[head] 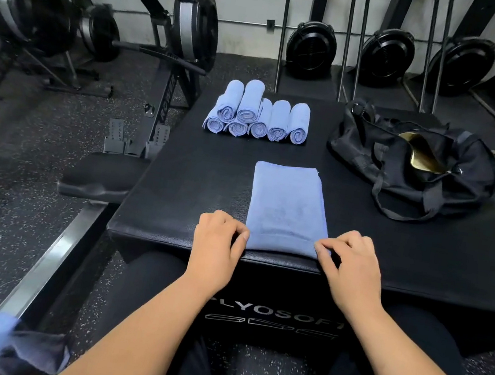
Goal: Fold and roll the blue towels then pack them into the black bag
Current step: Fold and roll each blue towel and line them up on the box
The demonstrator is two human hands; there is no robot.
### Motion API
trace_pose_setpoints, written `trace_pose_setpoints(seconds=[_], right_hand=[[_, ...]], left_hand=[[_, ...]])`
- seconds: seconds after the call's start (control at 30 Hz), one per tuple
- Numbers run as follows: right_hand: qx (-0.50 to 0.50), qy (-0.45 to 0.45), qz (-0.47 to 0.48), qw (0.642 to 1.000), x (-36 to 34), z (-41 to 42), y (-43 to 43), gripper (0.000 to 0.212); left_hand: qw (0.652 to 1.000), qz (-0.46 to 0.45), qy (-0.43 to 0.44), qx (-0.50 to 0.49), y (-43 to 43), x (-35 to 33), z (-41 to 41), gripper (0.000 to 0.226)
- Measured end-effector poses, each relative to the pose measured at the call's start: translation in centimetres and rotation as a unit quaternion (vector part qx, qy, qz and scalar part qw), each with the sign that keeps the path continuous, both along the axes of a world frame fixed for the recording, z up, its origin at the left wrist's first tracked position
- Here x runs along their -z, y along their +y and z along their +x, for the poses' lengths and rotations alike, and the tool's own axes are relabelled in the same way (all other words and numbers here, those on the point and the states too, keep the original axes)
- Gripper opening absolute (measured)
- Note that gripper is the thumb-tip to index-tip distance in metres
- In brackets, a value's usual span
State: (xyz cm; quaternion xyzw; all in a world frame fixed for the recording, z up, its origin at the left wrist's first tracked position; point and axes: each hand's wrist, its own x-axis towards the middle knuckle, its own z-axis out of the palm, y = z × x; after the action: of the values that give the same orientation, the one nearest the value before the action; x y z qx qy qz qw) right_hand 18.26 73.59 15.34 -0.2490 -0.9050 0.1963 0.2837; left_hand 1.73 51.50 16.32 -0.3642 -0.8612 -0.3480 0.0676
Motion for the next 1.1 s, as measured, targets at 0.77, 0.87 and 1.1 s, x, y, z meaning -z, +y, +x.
trace_pose_setpoints(seconds=[0.77,0.87,1.1], right_hand=[[-0.064,-0.002,0.096,0.993,0.7,0.2,0.4,0.032],[-0.06,-0.012,0.054,0.997,0.7,0.1,0.8,0.03],[-0.058,0.006,-0.036,0.998,-0.2,0.2,1.3,0.025]], left_hand=[[0.996,-0.008,0.053,0.067,-0.6,0.8,-0.6,0.028],[0.998,0.002,0.028,0.058,-0.6,0.9,-0.7,0.027],[0.994,0.047,-0.097,0.028,-0.6,0.1,-0.7,0.021]])
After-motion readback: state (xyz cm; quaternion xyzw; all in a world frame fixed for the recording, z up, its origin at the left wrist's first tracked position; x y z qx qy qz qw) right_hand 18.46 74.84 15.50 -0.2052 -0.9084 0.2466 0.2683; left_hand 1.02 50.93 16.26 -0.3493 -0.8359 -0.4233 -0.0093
